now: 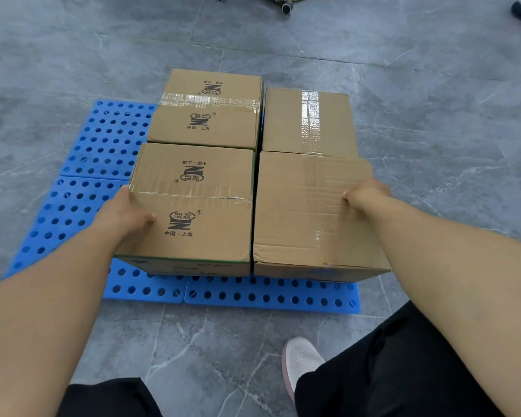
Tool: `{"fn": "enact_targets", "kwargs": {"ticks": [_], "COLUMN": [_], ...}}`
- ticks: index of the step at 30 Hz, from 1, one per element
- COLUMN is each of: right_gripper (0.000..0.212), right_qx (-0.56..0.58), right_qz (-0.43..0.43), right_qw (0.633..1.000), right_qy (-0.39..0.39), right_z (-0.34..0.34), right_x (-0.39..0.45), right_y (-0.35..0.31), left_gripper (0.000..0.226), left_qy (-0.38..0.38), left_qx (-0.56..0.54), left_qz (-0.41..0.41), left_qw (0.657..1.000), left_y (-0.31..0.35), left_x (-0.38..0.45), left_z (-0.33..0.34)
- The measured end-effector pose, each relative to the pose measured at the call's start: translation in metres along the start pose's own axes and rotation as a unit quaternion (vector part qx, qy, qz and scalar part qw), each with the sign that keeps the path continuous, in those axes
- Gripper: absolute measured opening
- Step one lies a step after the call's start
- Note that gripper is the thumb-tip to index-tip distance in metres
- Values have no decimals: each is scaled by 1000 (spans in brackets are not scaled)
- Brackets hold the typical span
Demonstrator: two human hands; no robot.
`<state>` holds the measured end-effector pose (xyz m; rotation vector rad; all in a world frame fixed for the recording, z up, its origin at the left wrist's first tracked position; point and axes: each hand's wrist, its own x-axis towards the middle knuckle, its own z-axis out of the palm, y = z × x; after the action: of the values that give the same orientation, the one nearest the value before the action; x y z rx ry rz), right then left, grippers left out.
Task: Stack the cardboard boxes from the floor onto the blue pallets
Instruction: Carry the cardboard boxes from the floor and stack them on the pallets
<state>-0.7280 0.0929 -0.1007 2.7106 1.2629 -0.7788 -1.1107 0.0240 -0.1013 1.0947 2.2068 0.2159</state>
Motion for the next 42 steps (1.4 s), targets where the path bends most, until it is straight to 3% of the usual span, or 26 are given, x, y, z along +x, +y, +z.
{"fn": "enact_targets", "kwargs": {"ticks": [5, 11, 19, 28, 35, 42], "right_gripper": [54, 53, 50, 55, 58, 56], "right_qx": [-19, -53, -138, -151, -173, -186], "right_qz": [-18, -169, -248, -253, -269, -381], "right_qw": [995, 975, 957, 956, 947, 903], "right_qy": [95, 131, 65, -5, -37, -73], "right_z": [-3, -8, -65, -191, -289, -341], "right_x": [-6, -25, -102, -181, -231, -241], "right_y": [-24, -79, -99, -76, -44, -38], "left_gripper": [71, 71, 75, 77, 77, 77], "left_qy": [109, 135, 57, 13, 14, 71], "left_qx": [-31, -34, -71, -87, -71, -123], "left_qz": [59, 119, 62, 21, 0, -86], "left_qw": [992, 983, 994, 996, 997, 986], "left_y": [22, 57, 96, 176, 235, 263], "left_x": [-4, -6, -71, -176, -273, -351], "left_z": [-3, -10, -44, -111, -159, -166]}}
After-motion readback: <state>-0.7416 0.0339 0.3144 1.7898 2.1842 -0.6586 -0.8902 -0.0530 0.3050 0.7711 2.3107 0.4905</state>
